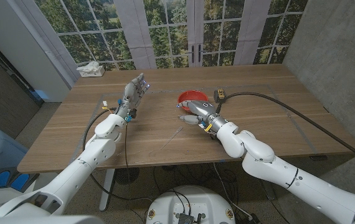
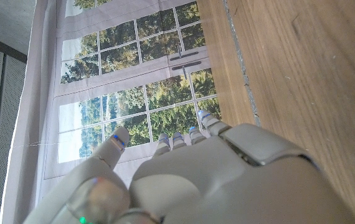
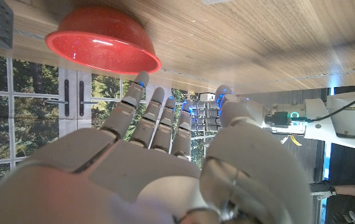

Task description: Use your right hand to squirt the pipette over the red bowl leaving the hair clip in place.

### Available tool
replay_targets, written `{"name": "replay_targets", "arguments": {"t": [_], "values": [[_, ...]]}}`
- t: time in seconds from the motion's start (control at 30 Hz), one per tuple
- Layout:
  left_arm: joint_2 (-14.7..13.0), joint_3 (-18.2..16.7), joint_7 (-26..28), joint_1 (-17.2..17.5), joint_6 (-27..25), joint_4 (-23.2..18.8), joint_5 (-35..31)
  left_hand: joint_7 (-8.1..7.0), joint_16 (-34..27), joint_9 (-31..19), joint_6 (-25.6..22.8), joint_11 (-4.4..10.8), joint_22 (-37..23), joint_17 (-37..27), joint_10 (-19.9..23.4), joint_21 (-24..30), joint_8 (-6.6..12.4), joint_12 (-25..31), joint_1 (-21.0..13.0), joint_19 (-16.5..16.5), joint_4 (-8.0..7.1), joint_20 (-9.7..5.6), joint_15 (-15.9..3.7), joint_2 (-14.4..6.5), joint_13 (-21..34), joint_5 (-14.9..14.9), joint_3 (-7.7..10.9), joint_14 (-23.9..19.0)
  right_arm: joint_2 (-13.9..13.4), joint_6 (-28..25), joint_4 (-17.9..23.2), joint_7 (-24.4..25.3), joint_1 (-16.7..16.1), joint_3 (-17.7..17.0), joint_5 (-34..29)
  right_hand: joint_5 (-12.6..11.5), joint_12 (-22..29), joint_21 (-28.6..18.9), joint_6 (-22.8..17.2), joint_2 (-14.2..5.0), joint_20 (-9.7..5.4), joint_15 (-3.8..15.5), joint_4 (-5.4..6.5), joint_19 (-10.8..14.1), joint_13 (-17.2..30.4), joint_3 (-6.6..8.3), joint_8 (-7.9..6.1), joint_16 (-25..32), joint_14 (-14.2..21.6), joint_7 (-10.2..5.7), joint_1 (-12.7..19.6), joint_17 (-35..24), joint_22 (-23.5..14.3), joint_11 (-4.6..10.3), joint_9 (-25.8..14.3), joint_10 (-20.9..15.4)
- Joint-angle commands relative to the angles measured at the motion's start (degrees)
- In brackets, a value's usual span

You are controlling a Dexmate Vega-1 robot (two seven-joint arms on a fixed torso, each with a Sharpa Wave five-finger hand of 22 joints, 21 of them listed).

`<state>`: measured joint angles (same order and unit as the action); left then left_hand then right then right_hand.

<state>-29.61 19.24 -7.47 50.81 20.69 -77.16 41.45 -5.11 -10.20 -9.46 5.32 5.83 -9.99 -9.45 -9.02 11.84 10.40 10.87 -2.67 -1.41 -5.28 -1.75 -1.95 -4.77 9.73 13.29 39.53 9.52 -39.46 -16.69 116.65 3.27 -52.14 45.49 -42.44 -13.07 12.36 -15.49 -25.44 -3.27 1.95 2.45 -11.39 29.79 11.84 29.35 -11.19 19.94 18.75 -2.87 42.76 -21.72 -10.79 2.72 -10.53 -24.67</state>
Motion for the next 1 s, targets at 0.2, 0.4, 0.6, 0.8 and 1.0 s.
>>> {"name": "replay_targets", "arguments": {"t": [0.2, 0.4, 0.6, 0.8, 1.0], "values": [[0.2, -0.1, 0.0, -0.1, -0.1, 0.3, 0.3, 0.02, 0.1, -0.3, -0.3, 0.01, -0.2, -0.3, 0.3, -0.2, -0.05, 0.1, -0.2, 0.5, 0.14, -3.13, -4.79, -4.7, 0.3, 0.1, 0.22, 1.7, 1.0, 1.6, -2.4, 2.8, 0.0, 1.5, -4.8, 1.5, 1.4, -0.1, -3.2, 2.05, -1.22, 6.15, 0.26, 0.3, 0.7, -0.09, -1.28, -0.7, -1.6, -2.14, 6.7, 0.3, -0.2, 2.92, -0.2, -4.2], [0.2, -0.2, 0.0, 0.0, -0.1, 0.3, 0.4, 0.01, 0.1, -0.3, -0.4, -0.03, -0.2, -0.3, 0.3, -0.2, -0.05, 0.1, -0.2, 0.5, 0.13, -3.14, -4.85, -4.6, 0.3, 0.1, 0.23, 1.6, 1.3, 2.3, -3.3, 3.2, 0.2, 1.5, -5.3, 2.4, 2.5, -0.4, -7.3, 3.21, -1.81, 7.10, 0.73, 1.2, 1.3, -0.61, -2.50, -0.3, -1.2, -4.58, 10.9, 0.4, -0.2, 5.14, -0.2, -7.9], [0.2, -0.2, 0.1, 0.1, -0.2, 0.1, 0.4, -0.01, 0.1, -0.3, -0.4, -0.01, -0.2, -0.3, 0.4, -0.2, -0.04, 0.1, -0.2, 0.6, 0.12, -3.14, -4.84, -4.6, 0.3, 0.1, 0.24, 1.6, 1.4, 3.1, -4.1, 2.8, 0.5, 1.8, -5.5, 2.7, 3.3, -0.6, -10.9, 3.49, -2.09, 8.03, 0.94, 2.0, 1.6, -1.28, -3.45, 0.4, -0.4, -5.74, 12.9, 0.2, -0.2, 6.68, -0.1, -10.9], [0.1, -0.2, 0.2, 0.2, -0.3, 0.0, 0.4, 0.01, 0.0, -0.3, -0.4, -0.03, -0.2, -0.3, 0.4, -0.2, -0.04, 0.1, -0.2, 0.6, 0.11, -3.12, -4.81, -4.6, 0.3, 0.1, 0.26, 1.6, 1.7, 3.3, -4.9, 2.7, 0.5, 2.1, -6.0, 2.8, 3.4, -0.8, -12.7, 3.68, -2.41, 8.57, 0.84, 2.5, 1.6, -1.61, -3.77, 0.8, -0.1, -6.93, 14.6, 0.2, -0.2, 7.79, -0.1, -12.4], [0.1, -0.1, 0.2, 0.2, -0.4, -0.1, 0.4, 0.00, 0.1, -0.3, -0.5, 0.06, -0.2, -0.3, 0.4, -0.2, -0.05, 0.1, -0.2, 0.6, 0.10, -3.14, -4.85, -4.6, 0.3, 0.1, 0.26, 1.5, 1.9, 3.8, -6.1, 2.4, 0.9, 2.5, -6.0, 3.0, 3.3, -0.9, -14.3, 4.22, -2.39, 8.65, 1.09, 2.9, 1.6, -2.28, -4.06, 1.1, 0.1, -6.62, 15.2, 0.1, -0.2, 7.14, -0.1, -13.2]]}}
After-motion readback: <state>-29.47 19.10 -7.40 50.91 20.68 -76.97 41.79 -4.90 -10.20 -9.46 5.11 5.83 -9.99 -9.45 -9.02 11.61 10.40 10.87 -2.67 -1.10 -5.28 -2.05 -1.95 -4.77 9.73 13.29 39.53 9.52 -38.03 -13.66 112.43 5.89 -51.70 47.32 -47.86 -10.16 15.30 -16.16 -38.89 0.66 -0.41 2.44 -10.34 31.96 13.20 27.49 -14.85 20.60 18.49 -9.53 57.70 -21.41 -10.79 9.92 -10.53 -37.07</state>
